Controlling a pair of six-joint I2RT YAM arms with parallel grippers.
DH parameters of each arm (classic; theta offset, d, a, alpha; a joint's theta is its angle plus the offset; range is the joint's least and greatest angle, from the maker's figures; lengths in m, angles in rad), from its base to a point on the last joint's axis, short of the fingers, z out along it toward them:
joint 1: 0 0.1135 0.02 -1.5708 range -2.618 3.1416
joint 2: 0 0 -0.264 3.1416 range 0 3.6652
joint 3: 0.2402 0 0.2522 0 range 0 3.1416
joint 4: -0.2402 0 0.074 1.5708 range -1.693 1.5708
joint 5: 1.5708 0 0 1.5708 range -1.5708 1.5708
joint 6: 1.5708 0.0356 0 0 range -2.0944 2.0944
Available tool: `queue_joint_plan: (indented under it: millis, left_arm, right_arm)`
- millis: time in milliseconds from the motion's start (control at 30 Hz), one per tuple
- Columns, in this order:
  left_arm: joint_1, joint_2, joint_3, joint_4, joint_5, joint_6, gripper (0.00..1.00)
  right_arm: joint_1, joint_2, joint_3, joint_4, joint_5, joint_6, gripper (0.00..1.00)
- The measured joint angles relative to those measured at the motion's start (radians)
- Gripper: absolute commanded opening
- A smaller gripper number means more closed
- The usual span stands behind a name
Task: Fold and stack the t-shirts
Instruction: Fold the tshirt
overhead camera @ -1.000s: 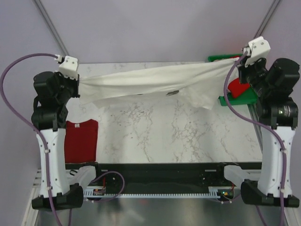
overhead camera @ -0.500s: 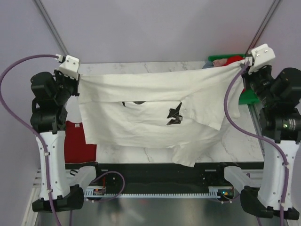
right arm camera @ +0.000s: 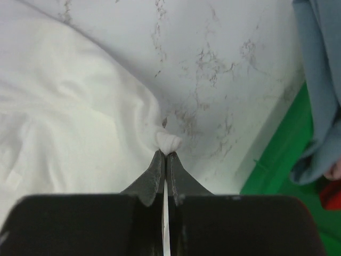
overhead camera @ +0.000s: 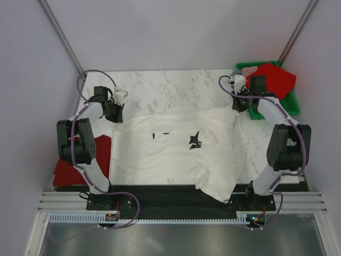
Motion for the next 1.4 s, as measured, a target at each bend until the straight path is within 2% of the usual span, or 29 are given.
queue_joint_plan:
  millis: [133,267,400,600,867,933,967,1000,1067,1167,1200,1233,1267,1300,1400]
  left_arm:
    - [-0.001,0.213,0.112,0.009,-0.017,-0.013,0.02]
    - [0.001,0.312,0.256,0.064,-0.053,-0.020,0.02]
    - [0.001,0.385,0.342,0.084,-0.077,-0.022,0.02]
    - [-0.001,0.462,0.448,0.108,-0.110,-0.022,0.02]
    - [-0.002,0.503,0.499,0.159,-0.192,-0.051,0.02]
    - [-0.002,0.515,0.517,0.161,-0.208,-0.059,0.02]
    - [-0.002,0.520,0.526,0.161,-0.210,-0.062,0.02]
    - [-0.002,0.527,0.537,0.161,-0.212,-0.065,0.02]
    - [-0.003,0.534,0.550,0.160,-0.219,-0.070,0.07]
    - [-0.008,0.528,0.551,0.152,-0.234,-0.079,0.21]
    - [-0.011,0.522,0.551,0.140,-0.237,-0.084,0.39]
    - [-0.013,0.510,0.550,0.127,-0.238,-0.093,0.52]
    - [-0.014,0.489,0.546,0.117,-0.240,-0.103,0.59]
    - [-0.016,0.467,0.540,0.106,-0.243,-0.114,0.64]
    - [-0.019,0.319,0.502,0.061,-0.230,-0.129,0.70]
  right_arm:
    - [0.006,0.283,0.155,0.043,0.010,0.001,0.00]
    - [0.005,0.523,0.372,0.075,0.031,0.009,0.00]
    - [0.005,0.672,0.552,0.083,0.047,0.016,0.00]
    - [0.008,0.776,0.706,0.113,0.096,0.019,0.00]
    - [0.014,0.800,0.740,0.124,0.150,0.027,0.00]
    - [0.016,0.801,0.741,0.124,0.159,0.028,0.08]
    - [0.017,0.802,0.745,0.124,0.161,0.030,0.21]
    - [0.018,0.806,0.752,0.123,0.163,0.033,0.27]
    - [0.018,0.816,0.770,0.123,0.165,0.044,0.36]
    - [0.018,0.819,0.782,0.121,0.157,0.062,0.42]
    - [0.018,0.816,0.784,0.120,0.148,0.070,0.44]
    - [0.017,0.808,0.784,0.117,0.133,0.078,0.46]
    - [0.017,0.797,0.783,0.110,0.121,0.087,0.49]
    - [0.017,0.785,0.783,0.104,0.109,0.090,0.50]
    - [0.018,0.678,0.757,0.089,0.066,0.110,0.54]
